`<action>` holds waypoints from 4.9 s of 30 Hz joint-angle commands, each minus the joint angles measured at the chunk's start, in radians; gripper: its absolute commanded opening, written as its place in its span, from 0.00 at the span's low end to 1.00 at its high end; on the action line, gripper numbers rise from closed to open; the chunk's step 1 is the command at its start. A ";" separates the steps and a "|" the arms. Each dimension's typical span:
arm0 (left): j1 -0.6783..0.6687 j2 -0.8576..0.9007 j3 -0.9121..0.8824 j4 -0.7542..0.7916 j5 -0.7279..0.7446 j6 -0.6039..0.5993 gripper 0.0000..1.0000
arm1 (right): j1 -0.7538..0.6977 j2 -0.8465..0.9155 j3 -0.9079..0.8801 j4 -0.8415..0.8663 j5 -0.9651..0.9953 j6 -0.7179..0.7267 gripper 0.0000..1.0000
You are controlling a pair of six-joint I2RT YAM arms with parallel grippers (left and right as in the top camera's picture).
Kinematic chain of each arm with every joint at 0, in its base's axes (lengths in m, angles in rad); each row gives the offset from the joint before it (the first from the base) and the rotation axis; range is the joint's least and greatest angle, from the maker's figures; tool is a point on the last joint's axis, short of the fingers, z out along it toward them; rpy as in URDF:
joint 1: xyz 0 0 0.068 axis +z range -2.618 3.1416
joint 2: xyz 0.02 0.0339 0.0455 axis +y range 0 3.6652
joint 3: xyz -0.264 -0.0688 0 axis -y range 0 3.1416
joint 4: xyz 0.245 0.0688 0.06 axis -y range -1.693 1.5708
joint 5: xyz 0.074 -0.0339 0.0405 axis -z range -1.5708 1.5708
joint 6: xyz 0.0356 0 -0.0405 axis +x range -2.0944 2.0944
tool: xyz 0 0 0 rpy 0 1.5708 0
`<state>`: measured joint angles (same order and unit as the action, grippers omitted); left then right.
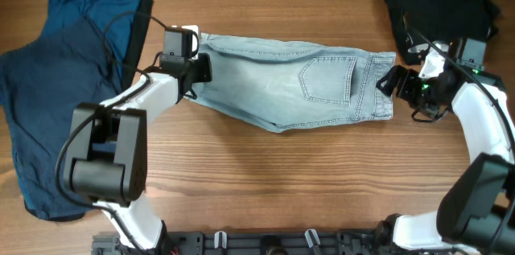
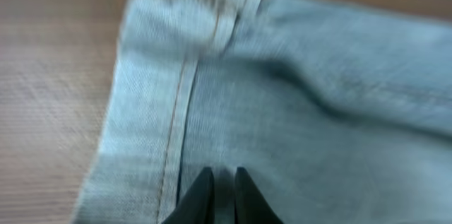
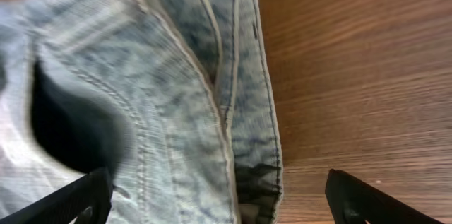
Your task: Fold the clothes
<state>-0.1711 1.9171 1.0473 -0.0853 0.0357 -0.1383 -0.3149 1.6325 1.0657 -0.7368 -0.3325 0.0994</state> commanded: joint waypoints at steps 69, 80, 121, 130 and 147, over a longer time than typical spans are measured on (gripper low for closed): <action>-0.222 0.046 0.000 -0.180 0.132 -0.140 0.04 | 0.124 -0.147 0.135 -0.053 -0.246 0.061 0.04; -0.180 -0.064 0.097 -0.423 0.178 -0.130 0.04 | 0.087 -0.153 0.187 -0.098 -0.243 -0.022 0.04; 0.062 0.129 0.151 -0.497 0.399 0.116 0.04 | 0.797 0.133 0.187 0.408 -0.086 0.304 0.04; 0.071 -0.081 0.152 -0.533 0.393 0.077 0.04 | 0.797 0.133 0.187 0.426 -0.086 0.305 0.04; 0.143 -0.143 0.152 -0.559 0.344 0.036 0.04 | 0.958 0.133 0.187 0.565 -0.082 0.232 0.99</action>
<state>-0.0319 1.8023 1.2041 -0.6445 0.3897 -0.0879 0.5690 1.7573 1.2201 -0.2417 -0.3996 0.3962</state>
